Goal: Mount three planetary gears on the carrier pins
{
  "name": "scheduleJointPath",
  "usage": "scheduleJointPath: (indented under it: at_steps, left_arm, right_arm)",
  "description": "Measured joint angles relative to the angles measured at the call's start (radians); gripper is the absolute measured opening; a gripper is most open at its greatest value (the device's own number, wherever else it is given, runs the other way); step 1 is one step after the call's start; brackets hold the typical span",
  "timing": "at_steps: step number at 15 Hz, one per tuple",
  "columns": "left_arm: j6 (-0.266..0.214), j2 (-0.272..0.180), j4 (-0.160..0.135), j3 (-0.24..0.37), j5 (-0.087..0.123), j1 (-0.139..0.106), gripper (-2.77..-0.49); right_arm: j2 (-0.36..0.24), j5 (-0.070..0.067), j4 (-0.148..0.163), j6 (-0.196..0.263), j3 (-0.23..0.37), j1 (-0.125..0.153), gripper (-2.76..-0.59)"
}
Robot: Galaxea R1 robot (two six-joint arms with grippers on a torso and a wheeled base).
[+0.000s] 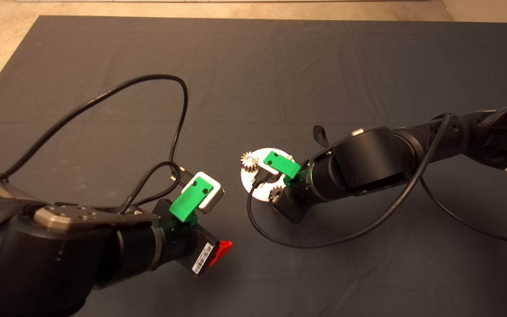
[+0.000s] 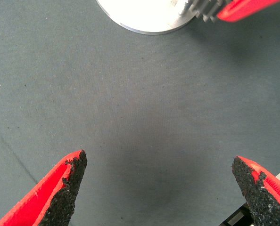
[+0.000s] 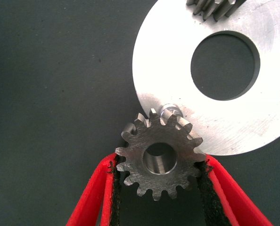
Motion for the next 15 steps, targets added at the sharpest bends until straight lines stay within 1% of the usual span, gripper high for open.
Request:
scheduleJointPath:
  at_steps: [3, 6, 8, 11, 12, 14, 15]
  left_arm:
    - [0.0, 0.0, 0.0, 0.0, 0.0, 0.0, -1.04]
    - [0.0, 0.0, 0.0, 0.0, 0.0, 0.0, -1.04]
    - [0.0, 0.0, 0.0, 0.0, 0.0, 0.0, -1.04]
    - [0.0, 0.0, 0.0, 0.0, 0.0, 0.0, -1.04]
    - [0.0, 0.0, 0.0, 0.0, 0.0, 0.0, -1.04]
    - [0.0, 0.0, 0.0, 0.0, 0.0, 0.0, -1.04]
    - [0.0, 0.0, 0.0, 0.0, 0.0, 0.0, -1.04]
  right_arm:
    - [-0.001, -0.003, -0.002, -0.012, -0.004, 0.0, -2.41]
    - [0.0, -0.003, -0.003, -0.012, -0.01, 0.0, -2.41]
    - [0.001, -0.003, -0.018, -0.012, -0.02, 0.0, -2.41]
    - [0.015, -0.001, -0.028, -0.012, -0.049, 0.0, -2.41]
    - [0.016, -0.001, -0.033, -0.012, -0.051, 0.0, -2.41]
    - [0.019, -0.003, -0.034, -0.015, -0.051, 0.0, -2.41]
    - [0.022, -0.001, -0.034, -0.015, -0.051, 0.0, -2.41]
